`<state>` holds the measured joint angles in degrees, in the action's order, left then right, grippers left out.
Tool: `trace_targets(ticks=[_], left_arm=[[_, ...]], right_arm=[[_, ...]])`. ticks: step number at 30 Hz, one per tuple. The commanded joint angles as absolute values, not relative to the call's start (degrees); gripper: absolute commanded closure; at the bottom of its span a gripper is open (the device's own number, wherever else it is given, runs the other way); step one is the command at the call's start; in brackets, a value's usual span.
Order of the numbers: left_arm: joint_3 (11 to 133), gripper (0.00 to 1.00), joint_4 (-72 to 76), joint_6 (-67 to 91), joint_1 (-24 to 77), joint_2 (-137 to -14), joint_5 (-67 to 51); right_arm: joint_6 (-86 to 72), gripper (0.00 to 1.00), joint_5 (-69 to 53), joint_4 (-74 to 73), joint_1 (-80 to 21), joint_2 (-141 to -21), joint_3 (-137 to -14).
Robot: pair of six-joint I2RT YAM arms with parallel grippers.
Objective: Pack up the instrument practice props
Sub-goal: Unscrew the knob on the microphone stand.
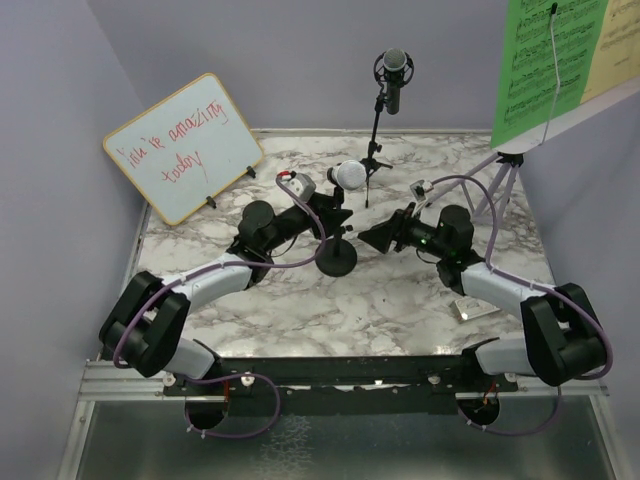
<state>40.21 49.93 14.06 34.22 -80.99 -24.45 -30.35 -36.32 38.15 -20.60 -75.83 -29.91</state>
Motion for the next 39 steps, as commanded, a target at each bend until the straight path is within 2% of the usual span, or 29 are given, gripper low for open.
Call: trace_targets(ticks=[1, 3, 7, 11, 15, 23, 29, 39], left_arm=[[41.52, 0.59, 54.02, 13.97, 33.45, -82.12, -30.17], [41.4, 0.64, 54.63, 13.81, 33.15, -82.67, -32.16], [41.29, 0.79, 55.12, 15.12, 31.75, -83.35, -36.21], [40.59, 0.92, 55.61, 14.85, 30.97, -83.17, -38.83], [40.24, 1.0, 56.13, 13.99, 30.35, -83.12, -42.73], [41.31, 1.0, 57.9, 15.16, 29.79, -84.45, -50.53], [40.79, 1.0, 58.1, 14.22, 29.79, -83.89, -51.6], [40.17, 1.0, 58.07, 13.55, 29.79, -83.55, -51.13]], right_arm=[[-33.96, 0.27, -42.15, 41.06, -19.96, -78.04, -30.69], [-34.71, 0.28, -42.72, 41.42, -19.92, -79.09, -31.29], [-34.45, 0.31, -43.86, 39.45, -19.87, -80.49, -33.17], [-34.79, 0.38, -45.4, 38.15, -19.87, -82.03, -34.65], [-35.41, 0.43, -47.46, 35.71, -19.86, -84.52, -38.3], [-35.56, 0.53, -50.56, 28.83, -19.87, -90.87, -42.97], [-37.61, 0.6, -56.06, 31.14, -19.98, -93.25, -42.2], [-38.41, 0.59, -61.39, 31.56, -19.95, -92.44, -41.18]])
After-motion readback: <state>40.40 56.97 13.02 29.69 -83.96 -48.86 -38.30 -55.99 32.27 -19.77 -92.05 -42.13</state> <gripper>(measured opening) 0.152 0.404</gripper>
